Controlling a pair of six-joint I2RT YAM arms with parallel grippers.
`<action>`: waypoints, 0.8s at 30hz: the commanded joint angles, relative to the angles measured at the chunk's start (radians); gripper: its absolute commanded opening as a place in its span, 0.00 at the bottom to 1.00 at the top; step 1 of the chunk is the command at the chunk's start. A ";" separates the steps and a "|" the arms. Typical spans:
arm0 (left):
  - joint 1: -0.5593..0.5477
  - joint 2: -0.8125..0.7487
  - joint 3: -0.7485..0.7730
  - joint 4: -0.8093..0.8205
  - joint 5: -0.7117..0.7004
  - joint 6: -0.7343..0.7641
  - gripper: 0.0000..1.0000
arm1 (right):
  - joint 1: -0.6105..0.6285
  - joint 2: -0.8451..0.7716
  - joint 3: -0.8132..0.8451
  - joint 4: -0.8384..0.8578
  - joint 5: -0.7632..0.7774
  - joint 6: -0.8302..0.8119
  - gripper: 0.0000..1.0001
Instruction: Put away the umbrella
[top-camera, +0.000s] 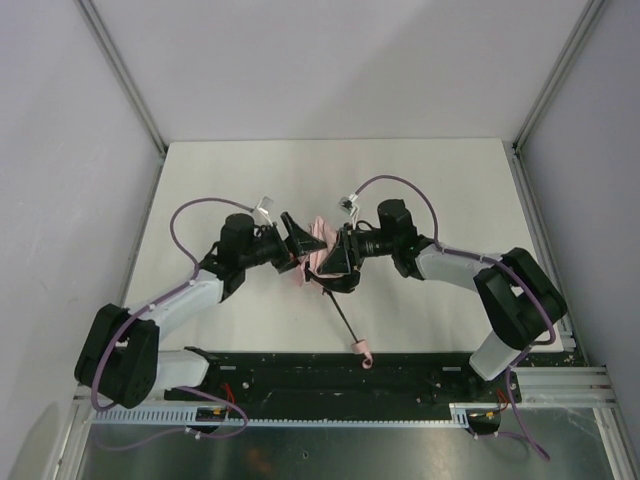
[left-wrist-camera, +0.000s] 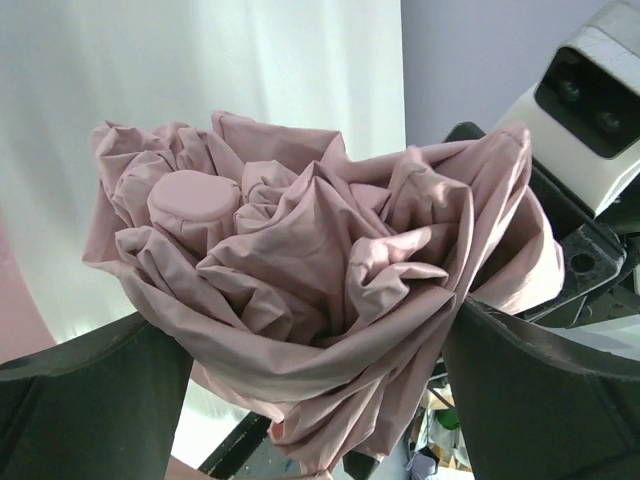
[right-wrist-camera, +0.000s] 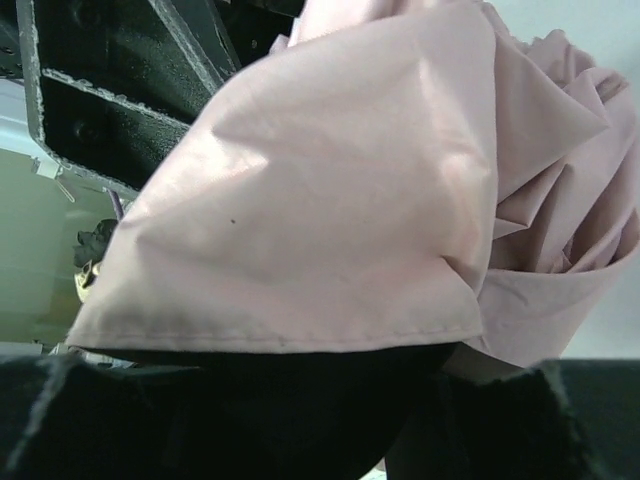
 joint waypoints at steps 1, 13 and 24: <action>-0.026 0.021 0.059 0.253 0.080 0.009 0.93 | 0.041 0.022 0.016 0.066 -0.128 0.020 0.00; -0.050 -0.033 0.034 0.346 0.018 -0.008 0.09 | 0.108 -0.067 0.105 -0.316 0.188 -0.091 0.30; -0.066 -0.149 -0.008 0.377 -0.111 -0.053 0.00 | 0.199 -0.362 0.107 -0.541 0.723 -0.162 0.99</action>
